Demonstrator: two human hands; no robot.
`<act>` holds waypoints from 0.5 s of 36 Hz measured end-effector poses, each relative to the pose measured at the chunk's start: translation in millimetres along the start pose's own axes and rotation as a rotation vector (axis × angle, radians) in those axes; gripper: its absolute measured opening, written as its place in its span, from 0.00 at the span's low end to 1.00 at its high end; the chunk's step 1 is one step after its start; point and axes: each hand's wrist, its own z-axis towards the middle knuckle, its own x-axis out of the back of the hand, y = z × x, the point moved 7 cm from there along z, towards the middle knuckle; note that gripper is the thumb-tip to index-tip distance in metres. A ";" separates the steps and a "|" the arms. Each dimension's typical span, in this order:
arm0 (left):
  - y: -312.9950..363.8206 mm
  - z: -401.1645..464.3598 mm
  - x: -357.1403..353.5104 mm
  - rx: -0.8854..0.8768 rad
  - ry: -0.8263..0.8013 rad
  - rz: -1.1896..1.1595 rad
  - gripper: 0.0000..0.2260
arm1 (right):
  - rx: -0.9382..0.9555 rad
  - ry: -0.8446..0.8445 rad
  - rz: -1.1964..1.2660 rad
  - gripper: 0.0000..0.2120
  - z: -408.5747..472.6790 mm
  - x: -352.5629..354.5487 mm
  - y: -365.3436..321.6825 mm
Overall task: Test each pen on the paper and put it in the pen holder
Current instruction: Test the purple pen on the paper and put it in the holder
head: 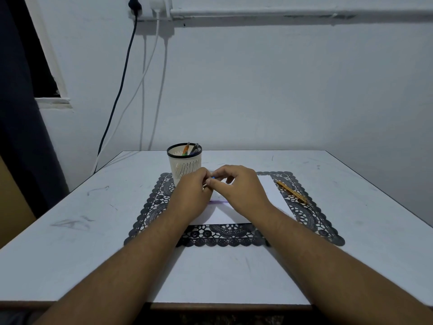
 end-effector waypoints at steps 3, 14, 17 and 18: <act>-0.7 -0.2 -1.2 -0.003 -0.003 -0.011 0.05 | -0.021 0.002 0.044 0.04 -0.1 -2.2 1.1; 0.1 -0.2 -2.2 0.002 -0.013 0.008 0.05 | -0.049 -0.019 0.150 0.02 -0.7 -3.2 1.7; 0.7 -1.1 -2.0 -0.001 -0.003 0.085 0.05 | -0.058 0.006 0.202 0.01 1.1 8.2 1.3; 0.2 -1.6 -2.2 0.005 -0.002 0.108 0.04 | -0.063 0.016 0.227 0.01 2.0 14.2 1.2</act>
